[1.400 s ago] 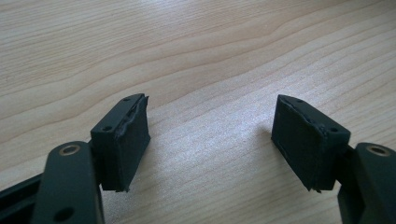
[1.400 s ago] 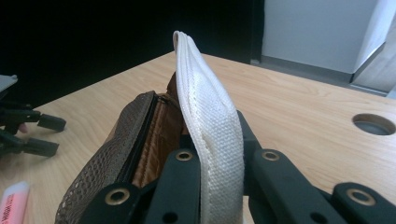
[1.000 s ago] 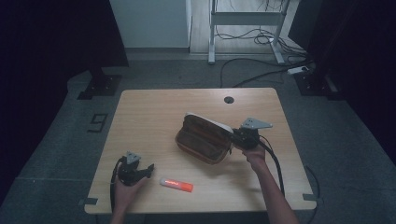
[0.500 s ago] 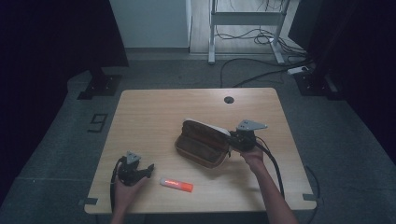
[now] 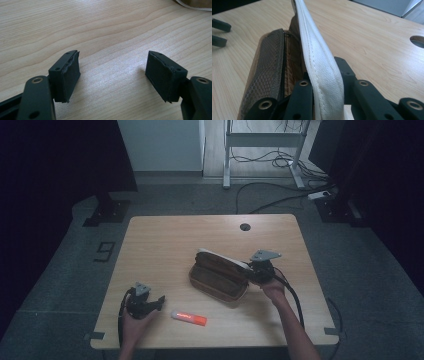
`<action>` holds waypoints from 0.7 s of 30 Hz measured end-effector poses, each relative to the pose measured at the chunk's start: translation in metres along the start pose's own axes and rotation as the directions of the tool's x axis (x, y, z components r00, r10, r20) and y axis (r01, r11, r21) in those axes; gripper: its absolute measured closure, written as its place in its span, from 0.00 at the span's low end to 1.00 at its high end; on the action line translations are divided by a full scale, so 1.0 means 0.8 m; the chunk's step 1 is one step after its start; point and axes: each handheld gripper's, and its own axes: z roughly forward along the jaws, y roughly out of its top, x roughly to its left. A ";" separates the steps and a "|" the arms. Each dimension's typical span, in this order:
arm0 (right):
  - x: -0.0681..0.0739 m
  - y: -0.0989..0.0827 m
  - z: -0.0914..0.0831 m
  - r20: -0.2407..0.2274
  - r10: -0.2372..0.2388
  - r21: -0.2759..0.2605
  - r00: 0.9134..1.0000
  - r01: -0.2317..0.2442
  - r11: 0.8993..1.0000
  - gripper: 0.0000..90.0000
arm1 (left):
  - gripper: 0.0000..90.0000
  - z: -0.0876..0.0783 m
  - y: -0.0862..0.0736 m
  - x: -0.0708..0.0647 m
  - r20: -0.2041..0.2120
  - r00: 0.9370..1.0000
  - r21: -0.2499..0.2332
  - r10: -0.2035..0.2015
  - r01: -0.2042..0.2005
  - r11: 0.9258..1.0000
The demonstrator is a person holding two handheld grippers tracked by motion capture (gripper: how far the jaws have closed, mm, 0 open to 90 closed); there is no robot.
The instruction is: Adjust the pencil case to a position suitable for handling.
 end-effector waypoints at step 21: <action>-0.001 -0.003 0.002 0.063 -0.005 0.066 0.998 0.000 0.998 0.51 | 0.30 0.000 0.000 0.000 0.000 1.000 0.000 0.000 0.000 1.000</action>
